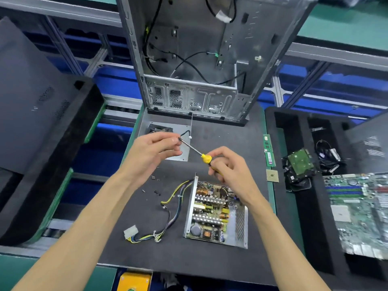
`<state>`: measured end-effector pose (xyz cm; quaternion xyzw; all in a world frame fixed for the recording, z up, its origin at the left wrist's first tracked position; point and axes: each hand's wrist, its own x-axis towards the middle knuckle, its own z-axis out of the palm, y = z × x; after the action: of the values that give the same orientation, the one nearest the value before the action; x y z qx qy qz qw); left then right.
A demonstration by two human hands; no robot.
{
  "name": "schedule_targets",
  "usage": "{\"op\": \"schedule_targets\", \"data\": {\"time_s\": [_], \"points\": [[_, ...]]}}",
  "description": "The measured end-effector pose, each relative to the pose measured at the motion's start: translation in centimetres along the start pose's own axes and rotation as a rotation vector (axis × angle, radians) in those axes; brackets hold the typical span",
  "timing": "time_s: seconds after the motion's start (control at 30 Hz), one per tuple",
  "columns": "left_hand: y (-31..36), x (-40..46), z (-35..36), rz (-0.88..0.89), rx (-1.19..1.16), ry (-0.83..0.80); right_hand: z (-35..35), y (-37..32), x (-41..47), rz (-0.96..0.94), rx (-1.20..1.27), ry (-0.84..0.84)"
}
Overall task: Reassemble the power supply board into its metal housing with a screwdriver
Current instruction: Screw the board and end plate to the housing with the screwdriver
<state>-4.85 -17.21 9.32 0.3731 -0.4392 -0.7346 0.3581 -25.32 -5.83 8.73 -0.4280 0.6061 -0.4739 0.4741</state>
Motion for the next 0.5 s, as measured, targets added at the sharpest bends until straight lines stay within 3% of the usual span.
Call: {"op": "schedule_targets", "data": {"time_s": [0.23, 0.4, 0.5], "points": [[-0.4, 0.8, 3.1, -0.017, 0.037, -0.083, -3.3, 0.7, -1.6, -0.037, -0.025, 0.051], [-0.6, 0.8, 4.9, 0.025, 0.238, -0.084, -5.0, 1.1, -2.8, -0.078, -0.096, 0.092], [-0.6, 0.7, 5.9, 0.031, 0.245, -0.087, -5.9, 1.2, -3.4, -0.076, -0.071, 0.098]]}}
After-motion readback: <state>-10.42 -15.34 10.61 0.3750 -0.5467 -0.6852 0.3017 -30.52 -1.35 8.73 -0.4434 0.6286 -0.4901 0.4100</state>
